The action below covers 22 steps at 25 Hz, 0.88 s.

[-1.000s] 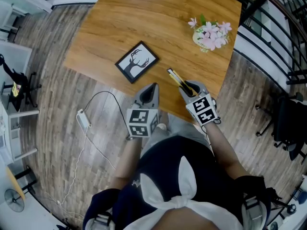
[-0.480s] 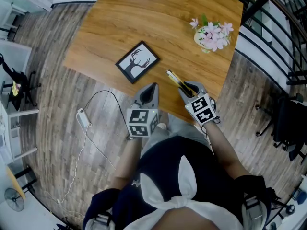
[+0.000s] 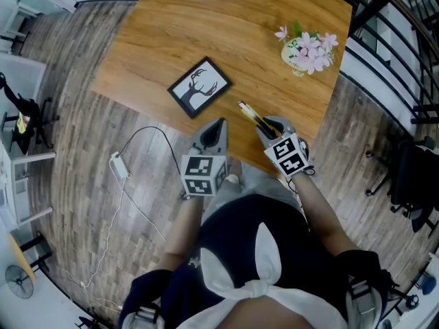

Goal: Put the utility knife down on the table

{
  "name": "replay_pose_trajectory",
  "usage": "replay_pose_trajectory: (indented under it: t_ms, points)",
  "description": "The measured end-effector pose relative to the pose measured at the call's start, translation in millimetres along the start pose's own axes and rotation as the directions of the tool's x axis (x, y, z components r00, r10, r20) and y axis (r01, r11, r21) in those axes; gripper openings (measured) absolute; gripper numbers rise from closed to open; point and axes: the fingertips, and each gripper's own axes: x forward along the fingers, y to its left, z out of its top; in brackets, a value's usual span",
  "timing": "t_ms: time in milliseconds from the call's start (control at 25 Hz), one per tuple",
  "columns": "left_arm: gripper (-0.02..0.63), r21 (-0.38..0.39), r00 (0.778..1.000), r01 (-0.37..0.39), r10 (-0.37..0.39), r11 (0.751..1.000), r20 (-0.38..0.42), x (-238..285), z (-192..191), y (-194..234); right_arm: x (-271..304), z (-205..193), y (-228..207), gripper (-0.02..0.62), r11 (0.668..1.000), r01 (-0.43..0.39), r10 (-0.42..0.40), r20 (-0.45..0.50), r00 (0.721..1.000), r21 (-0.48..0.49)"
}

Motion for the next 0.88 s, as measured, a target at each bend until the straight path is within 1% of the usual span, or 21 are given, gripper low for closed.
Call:
replay_pose_trajectory:
  t_ms: [200,880]
  points:
    - [0.017,-0.007,1.0,-0.01,0.01,1.0,-0.001,-2,-1,5,7,-4,3,0.114,1.0,-0.017,0.017,-0.017,1.0,-0.004]
    - [0.017,-0.028,0.999,-0.035,0.035,0.999,-0.011,-4,-7,9,24,-19,8,0.115,0.996,-0.063,0.057,-0.086,0.995,-0.068]
